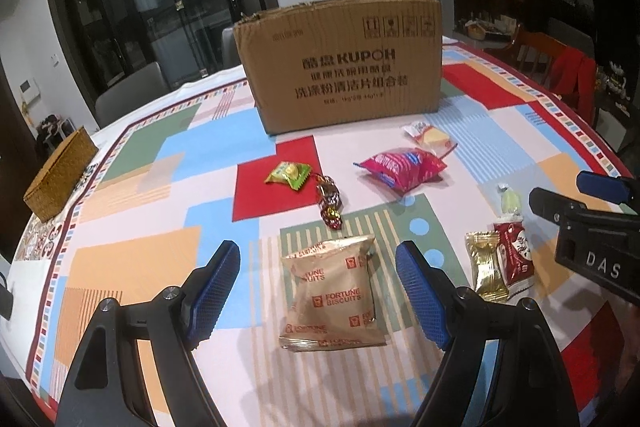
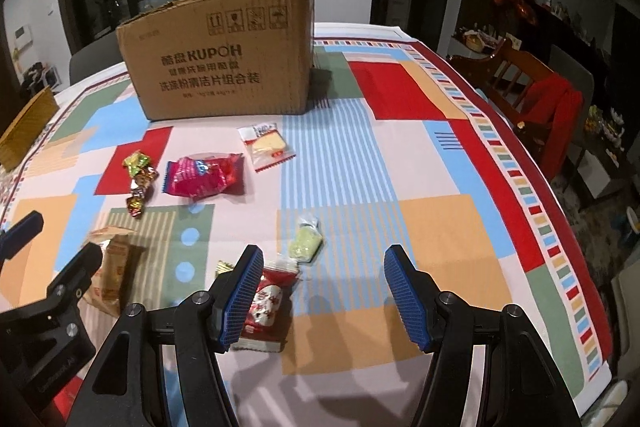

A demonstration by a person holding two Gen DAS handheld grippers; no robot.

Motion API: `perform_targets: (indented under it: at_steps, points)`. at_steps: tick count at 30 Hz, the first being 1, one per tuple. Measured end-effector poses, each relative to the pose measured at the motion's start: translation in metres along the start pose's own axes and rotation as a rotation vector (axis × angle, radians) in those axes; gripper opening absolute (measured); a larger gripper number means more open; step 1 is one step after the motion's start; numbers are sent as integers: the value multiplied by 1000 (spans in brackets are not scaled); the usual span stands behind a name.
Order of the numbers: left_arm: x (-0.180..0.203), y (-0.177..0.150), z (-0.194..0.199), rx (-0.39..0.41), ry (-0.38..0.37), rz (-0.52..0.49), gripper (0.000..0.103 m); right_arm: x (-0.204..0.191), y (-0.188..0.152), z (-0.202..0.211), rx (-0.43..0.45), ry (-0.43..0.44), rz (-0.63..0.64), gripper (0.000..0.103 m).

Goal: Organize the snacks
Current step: 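Grasp the Fortune Biscuits packet with the left tool while the right tool grasps the green bag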

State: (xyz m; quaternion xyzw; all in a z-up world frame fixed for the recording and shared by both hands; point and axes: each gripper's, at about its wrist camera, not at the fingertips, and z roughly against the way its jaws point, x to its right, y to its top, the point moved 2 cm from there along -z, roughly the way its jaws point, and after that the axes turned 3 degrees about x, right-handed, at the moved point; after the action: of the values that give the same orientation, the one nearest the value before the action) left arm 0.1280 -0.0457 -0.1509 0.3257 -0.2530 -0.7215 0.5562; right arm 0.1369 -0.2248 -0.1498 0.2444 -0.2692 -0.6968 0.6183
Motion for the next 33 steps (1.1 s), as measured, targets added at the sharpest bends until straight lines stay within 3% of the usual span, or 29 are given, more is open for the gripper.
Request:
perform_targets:
  at_steps: [9, 23, 33]
  points:
    - [2, -6, -18, -62, 18, 22, 74, 1, 5, -25, -42, -3, -6, 63]
    - [1, -21, -44, -160, -24, 53, 59, -11, 3, -55, -119, 13, 13, 35]
    - [5, -19, -45, -161, -53, 48, 43, -14, 5, -56, -111, 29, 23, 20]
